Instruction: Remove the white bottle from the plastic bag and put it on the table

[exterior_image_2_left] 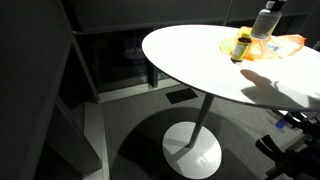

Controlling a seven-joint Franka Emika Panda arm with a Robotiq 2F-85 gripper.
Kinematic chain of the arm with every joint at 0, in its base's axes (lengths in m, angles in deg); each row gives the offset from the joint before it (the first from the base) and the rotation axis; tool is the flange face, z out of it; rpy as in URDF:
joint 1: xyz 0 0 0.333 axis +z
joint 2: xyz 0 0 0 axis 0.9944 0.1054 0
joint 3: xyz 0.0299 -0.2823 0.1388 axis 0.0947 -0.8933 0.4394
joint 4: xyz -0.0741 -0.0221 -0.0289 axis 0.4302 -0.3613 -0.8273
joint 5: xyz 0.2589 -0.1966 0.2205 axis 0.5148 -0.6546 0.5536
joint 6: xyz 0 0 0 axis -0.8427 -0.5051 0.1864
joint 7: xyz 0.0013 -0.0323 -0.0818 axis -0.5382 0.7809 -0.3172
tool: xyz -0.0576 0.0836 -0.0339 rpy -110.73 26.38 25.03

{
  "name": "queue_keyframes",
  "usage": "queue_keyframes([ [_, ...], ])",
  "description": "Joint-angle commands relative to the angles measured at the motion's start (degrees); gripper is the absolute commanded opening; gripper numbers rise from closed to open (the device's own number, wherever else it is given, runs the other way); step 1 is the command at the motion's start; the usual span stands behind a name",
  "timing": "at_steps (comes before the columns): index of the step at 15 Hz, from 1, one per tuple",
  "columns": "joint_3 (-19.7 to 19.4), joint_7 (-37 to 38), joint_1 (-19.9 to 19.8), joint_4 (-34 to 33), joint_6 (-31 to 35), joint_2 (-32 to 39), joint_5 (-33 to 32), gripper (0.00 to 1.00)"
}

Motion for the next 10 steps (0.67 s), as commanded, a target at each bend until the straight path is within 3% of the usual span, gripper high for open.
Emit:
queue_keyframes([
  [1, -1.86, -6.32, 1.08, 0.27, 1.14, 1.18, 4.72, 0.2],
  [6, -3.06, -13.62, 0.49, 0.58, 2.88, 4.89, 9.8, 0.2],
  [10, -3.17, -16.58, -0.54, 0.98, 4.98, 7.48, 10.33, 0.2],
])
